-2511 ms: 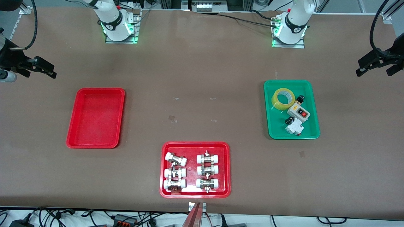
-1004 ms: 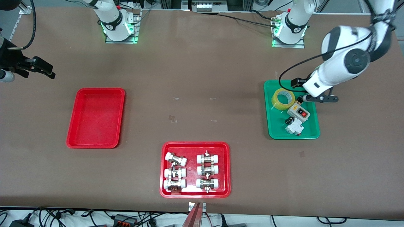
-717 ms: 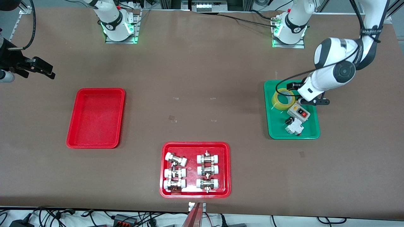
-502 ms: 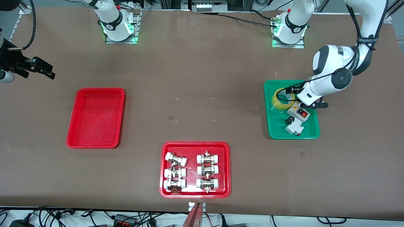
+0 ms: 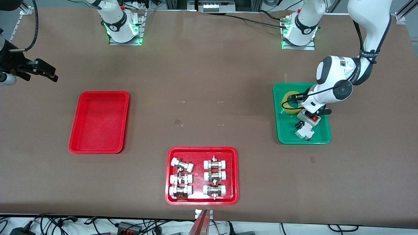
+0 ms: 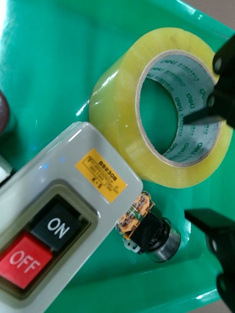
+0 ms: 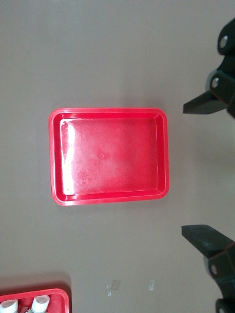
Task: Left arm passes tape to right arm into tray
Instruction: 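Lower the left gripper onto the yellow tape roll and grasp it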
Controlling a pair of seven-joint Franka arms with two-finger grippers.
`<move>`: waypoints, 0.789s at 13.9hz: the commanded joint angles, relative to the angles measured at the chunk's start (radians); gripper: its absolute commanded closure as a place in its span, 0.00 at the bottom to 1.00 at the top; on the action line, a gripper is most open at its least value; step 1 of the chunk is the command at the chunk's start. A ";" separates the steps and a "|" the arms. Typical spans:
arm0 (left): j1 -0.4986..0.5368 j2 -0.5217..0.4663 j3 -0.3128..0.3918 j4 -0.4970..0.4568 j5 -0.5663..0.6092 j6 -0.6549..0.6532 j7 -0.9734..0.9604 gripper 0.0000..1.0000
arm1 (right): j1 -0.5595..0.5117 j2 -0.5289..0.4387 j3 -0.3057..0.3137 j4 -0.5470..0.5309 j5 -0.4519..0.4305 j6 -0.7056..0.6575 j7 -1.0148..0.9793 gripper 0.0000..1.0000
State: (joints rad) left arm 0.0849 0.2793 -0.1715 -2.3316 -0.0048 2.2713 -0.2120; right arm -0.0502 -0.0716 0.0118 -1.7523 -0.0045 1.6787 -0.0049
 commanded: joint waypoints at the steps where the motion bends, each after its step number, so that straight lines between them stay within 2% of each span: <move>1: 0.006 -0.014 -0.005 -0.005 -0.018 0.005 -0.023 0.67 | -0.002 0.010 0.000 0.019 0.004 -0.004 0.003 0.00; 4: 0.004 -0.020 -0.005 -0.003 -0.018 0.001 -0.023 0.84 | -0.002 0.015 0.000 0.019 0.004 -0.004 0.003 0.00; 6: 0.004 -0.034 -0.005 -0.002 -0.018 -0.004 -0.023 0.91 | -0.002 0.015 0.000 0.019 0.004 -0.002 0.003 0.00; 8: -0.007 -0.078 -0.006 0.011 -0.018 -0.045 -0.020 0.93 | 0.000 0.013 0.000 0.020 0.004 -0.004 0.003 0.00; 11: -0.008 -0.107 -0.078 0.169 -0.018 -0.214 -0.033 0.93 | 0.001 0.007 0.002 0.020 0.003 -0.014 0.003 0.00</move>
State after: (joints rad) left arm 0.0819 0.2198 -0.2056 -2.2645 -0.0048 2.1850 -0.2323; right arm -0.0502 -0.0643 0.0118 -1.7512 -0.0045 1.6793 -0.0046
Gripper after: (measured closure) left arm 0.784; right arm 0.000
